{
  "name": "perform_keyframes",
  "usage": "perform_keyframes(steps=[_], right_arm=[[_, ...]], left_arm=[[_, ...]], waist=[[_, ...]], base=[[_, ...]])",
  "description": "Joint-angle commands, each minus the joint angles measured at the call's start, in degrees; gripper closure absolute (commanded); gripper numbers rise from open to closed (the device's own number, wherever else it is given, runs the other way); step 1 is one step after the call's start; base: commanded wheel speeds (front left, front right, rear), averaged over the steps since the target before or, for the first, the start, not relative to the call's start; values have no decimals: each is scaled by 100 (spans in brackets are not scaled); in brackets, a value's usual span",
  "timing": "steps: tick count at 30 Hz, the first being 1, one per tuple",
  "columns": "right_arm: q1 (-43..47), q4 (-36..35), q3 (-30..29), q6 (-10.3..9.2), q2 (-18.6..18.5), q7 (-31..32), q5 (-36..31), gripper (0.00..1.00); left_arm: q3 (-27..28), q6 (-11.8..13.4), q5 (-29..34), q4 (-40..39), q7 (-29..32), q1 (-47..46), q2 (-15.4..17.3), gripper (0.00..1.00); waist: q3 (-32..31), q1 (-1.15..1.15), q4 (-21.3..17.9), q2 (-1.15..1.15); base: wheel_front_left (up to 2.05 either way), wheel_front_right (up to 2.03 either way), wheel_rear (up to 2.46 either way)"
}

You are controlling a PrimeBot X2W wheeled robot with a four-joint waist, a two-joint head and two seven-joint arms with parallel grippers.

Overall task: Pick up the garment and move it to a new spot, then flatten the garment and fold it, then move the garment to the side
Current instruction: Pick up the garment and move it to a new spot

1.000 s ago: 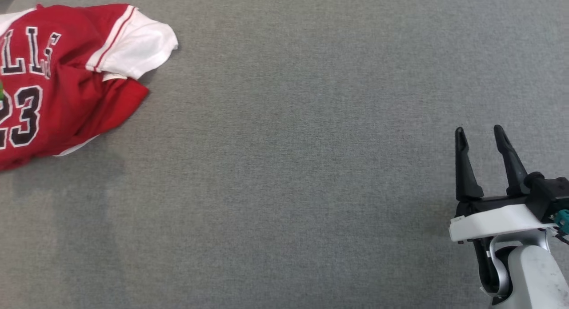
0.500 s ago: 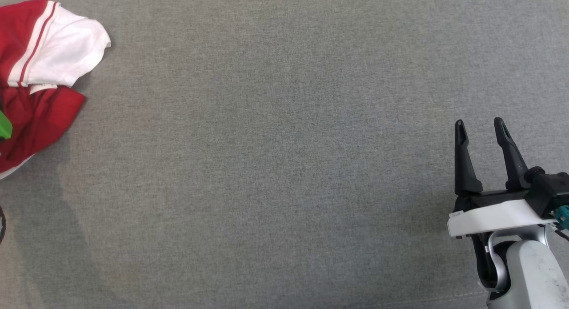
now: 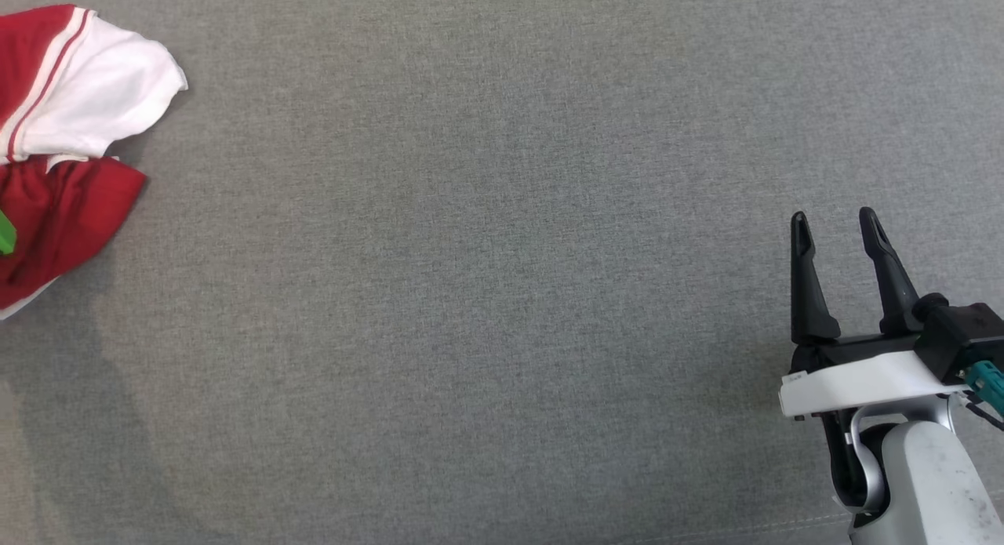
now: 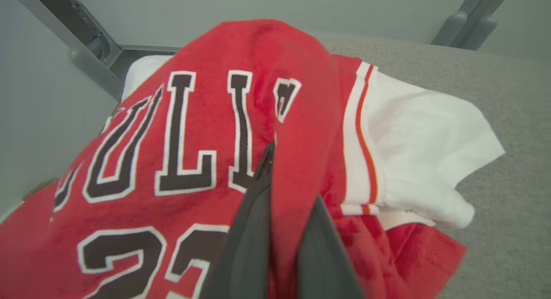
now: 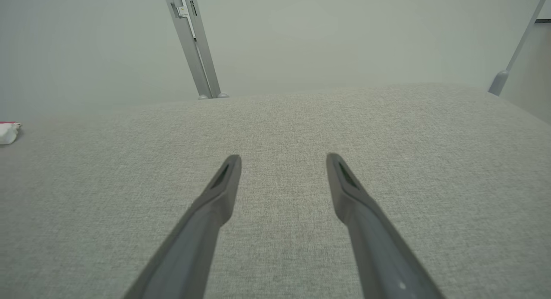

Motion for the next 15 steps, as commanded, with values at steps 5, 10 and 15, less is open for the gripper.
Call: perform_keyframes(steps=[5, 10, 15], right_arm=[[28, 150, 38, -8, 5, -65, 56, 0], [82, 278, 81, -8, 9, -92, 107, 0], [128, 441, 144, -8, 20, -129, 194, 0]], left_arm=[[-86, -9, 163, -142, -611, -252, 114, 100], [-206, -13, 253, -396, -1072, -498, 79, 100], [-398, -16, 380, -867, -1353, -774, 11, 100]], waist=[[-342, 0, 110, 0], [-627, 0, 203, 0], [-886, 0, 212, 0]], base=[[0, 0, 0], [0, 0, 0], [0, 0, 0]])
